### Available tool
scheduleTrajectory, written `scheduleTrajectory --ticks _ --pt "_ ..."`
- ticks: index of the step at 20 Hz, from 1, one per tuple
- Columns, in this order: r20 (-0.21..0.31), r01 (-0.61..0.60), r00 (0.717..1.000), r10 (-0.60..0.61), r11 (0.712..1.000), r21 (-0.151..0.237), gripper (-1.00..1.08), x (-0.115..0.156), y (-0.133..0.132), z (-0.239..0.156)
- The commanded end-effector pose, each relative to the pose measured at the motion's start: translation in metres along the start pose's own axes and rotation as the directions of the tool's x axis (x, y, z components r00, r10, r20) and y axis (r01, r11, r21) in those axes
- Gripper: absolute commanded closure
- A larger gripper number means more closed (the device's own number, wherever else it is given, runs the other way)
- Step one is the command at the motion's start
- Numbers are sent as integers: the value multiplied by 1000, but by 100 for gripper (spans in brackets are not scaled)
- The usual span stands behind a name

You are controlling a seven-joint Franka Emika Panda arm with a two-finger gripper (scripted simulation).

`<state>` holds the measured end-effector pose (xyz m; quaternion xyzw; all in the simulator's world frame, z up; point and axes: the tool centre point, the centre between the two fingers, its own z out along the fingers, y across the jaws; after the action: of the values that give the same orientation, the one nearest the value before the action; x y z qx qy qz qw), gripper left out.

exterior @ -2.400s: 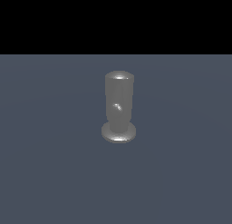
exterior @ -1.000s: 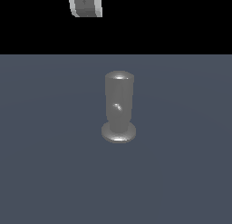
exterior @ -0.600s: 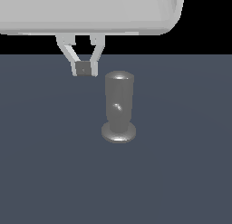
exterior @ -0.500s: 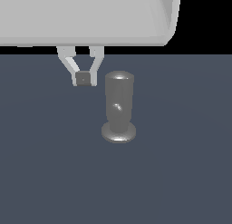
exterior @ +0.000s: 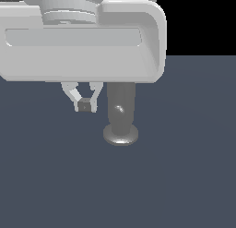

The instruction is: Turn on the faucet by rotating a designated handle.

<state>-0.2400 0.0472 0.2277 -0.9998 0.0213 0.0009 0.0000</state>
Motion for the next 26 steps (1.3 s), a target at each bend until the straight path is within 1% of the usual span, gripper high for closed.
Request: scheduleTrajectory --ticks 1,9,26 --pt "-1 -1 1000 1 1000 0 108 1 -1 5" --pt "-2 -2 1000 2 1000 0 108 2 -1 7" --pt "-2 -2 1000 2 1000 0 108 14 72 7"
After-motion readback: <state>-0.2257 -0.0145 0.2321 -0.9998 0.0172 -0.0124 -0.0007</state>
